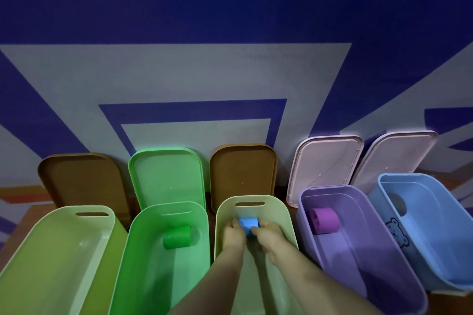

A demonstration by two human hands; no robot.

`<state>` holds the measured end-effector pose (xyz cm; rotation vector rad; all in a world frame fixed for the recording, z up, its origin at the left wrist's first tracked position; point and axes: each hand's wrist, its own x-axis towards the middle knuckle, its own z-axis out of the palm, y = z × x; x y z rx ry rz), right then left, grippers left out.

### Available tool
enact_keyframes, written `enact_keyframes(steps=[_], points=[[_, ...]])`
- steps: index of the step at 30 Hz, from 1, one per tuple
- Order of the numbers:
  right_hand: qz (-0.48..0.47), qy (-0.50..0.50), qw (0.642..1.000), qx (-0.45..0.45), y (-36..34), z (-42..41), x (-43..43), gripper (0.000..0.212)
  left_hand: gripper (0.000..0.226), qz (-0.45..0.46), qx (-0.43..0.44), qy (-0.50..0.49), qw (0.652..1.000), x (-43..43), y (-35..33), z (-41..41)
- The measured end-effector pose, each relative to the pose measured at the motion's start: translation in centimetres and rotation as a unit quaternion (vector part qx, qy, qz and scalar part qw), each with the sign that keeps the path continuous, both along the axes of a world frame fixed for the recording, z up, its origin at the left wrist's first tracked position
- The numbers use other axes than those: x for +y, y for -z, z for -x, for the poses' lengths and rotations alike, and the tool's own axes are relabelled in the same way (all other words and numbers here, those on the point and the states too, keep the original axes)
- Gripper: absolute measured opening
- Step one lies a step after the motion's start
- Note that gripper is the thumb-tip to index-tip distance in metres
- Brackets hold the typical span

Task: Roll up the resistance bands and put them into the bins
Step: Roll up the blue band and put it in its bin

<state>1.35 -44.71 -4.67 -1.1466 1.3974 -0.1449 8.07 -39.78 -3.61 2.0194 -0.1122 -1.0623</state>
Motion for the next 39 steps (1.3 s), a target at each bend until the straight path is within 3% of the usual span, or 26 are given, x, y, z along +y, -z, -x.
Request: enact_keyframes(steps=[8, 14, 19, 28, 35, 39], points=[[-0.042, 0.025, 0.998, -0.044, -2.8, 0.8, -0.1, 0.022, 0.050, 0.088, 0.119, -0.108, 0.983, 0.0, -1.8, 0.1], [-0.025, 0.033, 0.998, -0.056, -6.1, 1.4, -0.2, 0.015, 0.055, 0.105, 0.116, -0.081, 0.984, 0.9, -4.6, 0.6], [-0.010, 0.033, 0.996, -0.084, -10.1, 2.4, 1.0, 0.028, 0.050, 0.132, 0.107, -0.037, 0.985, 2.4, -7.3, 0.4], [0.113, -0.029, 0.988, -0.099, -17.7, 4.7, 6.2, 0.034, 0.005, 0.187, 0.024, 0.061, 0.980, 9.4, -16.1, -0.6], [0.259, -0.117, 0.954, -0.097, -22.4, 5.4, 13.2, 0.039, 0.008, 0.189, -0.057, 0.127, 0.972, 16.3, -19.3, -1.5], [0.298, -0.143, 0.940, -0.084, -23.6, 5.7, 16.6, 0.038, 0.025, 0.144, -0.177, 0.193, 0.954, 19.4, -19.8, -1.8]])
